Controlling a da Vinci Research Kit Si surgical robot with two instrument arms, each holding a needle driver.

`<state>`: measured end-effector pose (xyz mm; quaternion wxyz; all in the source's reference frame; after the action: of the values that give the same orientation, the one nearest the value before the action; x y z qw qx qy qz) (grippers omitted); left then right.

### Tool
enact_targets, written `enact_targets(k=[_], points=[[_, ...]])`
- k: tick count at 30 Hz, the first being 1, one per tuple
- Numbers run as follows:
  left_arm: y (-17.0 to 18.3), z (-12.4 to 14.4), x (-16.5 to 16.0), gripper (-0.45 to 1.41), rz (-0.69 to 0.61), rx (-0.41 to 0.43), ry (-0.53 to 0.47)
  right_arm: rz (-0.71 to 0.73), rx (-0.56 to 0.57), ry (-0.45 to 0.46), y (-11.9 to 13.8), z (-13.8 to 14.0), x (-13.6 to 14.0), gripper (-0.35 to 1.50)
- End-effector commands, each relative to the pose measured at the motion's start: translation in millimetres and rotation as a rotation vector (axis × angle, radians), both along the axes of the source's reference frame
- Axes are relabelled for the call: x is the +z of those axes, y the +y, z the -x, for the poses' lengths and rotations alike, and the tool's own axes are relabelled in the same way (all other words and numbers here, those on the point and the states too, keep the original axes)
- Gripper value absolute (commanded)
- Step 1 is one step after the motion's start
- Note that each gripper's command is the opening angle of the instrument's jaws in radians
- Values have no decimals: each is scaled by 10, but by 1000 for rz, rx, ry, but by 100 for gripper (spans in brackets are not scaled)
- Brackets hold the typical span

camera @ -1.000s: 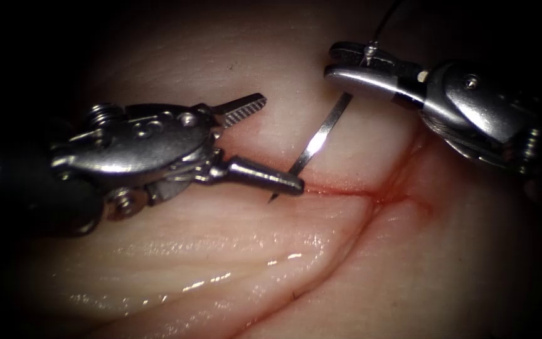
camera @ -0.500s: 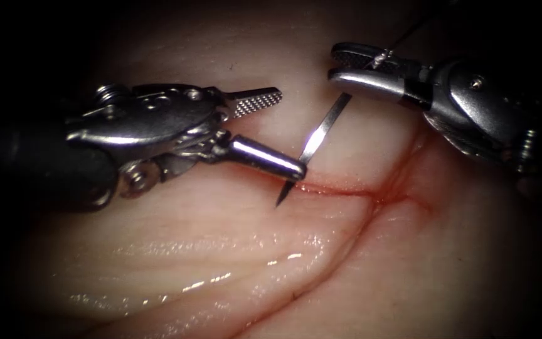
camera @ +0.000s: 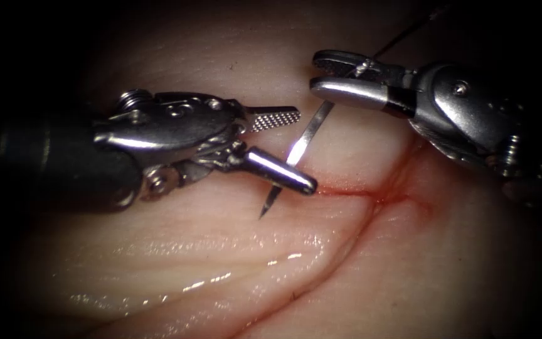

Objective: Wound Closure

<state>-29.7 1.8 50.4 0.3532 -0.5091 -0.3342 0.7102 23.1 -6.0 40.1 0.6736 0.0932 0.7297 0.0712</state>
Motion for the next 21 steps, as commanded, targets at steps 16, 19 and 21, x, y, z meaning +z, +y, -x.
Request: enact_targets(k=[16, 19, 21], points=[[1, 4, 10, -45, 5, 34, -36, 12, -7, 15, -7, -13, -6, -35], [0, 3, 9, -45, -13, 35, -39, 19, -8, 12, -7, -12, -5, -35], [1, 2, 6, -45, -18, 28, -31, 20, 0, -2, -10, -11, -6, -35]])
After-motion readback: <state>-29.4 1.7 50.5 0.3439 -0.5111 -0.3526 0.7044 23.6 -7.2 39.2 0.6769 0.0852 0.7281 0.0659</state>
